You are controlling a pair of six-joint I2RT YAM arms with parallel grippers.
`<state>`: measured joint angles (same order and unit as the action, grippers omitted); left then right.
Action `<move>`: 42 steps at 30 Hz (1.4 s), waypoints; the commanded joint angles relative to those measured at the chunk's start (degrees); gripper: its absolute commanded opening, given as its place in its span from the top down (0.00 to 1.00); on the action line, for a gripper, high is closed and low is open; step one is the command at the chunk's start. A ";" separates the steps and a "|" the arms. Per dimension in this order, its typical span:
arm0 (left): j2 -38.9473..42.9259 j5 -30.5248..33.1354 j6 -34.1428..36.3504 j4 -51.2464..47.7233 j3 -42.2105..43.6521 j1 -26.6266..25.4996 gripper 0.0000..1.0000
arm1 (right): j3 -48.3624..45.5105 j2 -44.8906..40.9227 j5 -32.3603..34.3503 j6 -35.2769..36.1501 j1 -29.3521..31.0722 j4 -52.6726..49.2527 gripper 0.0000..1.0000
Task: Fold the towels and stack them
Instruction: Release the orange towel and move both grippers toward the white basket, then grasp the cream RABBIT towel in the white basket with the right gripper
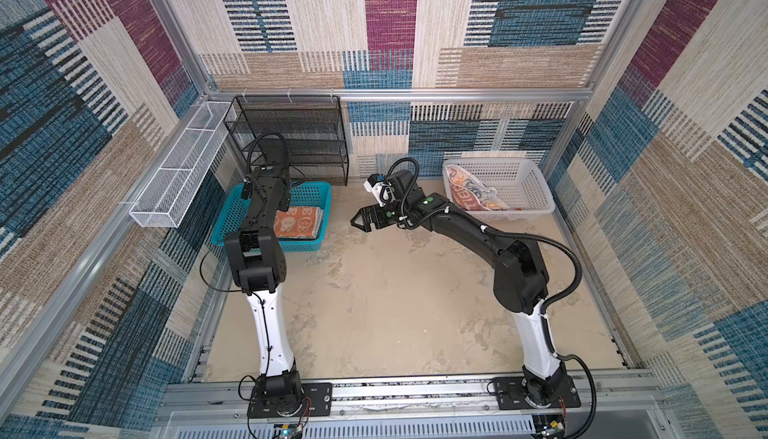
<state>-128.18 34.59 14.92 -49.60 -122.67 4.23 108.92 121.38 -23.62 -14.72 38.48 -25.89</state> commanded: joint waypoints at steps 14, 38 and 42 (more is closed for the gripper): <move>15.59 1.05 -3.03 13.35 10.09 -34.30 0.00 | -16.46 -18.39 17.97 -2.55 -24.58 1.69 0.01; -7.08 -26.05 -9.56 15.15 -14.79 -47.03 0.00 | 19.75 22.01 26.69 12.35 -33.82 -6.98 0.29; -7.08 -26.24 -11.36 15.96 -13.89 -47.03 0.00 | 20.01 22.39 23.00 11.67 -33.80 -6.10 0.43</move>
<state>-135.22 11.25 6.13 -35.64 -136.79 -42.65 128.22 143.57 1.83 -3.40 4.54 -31.64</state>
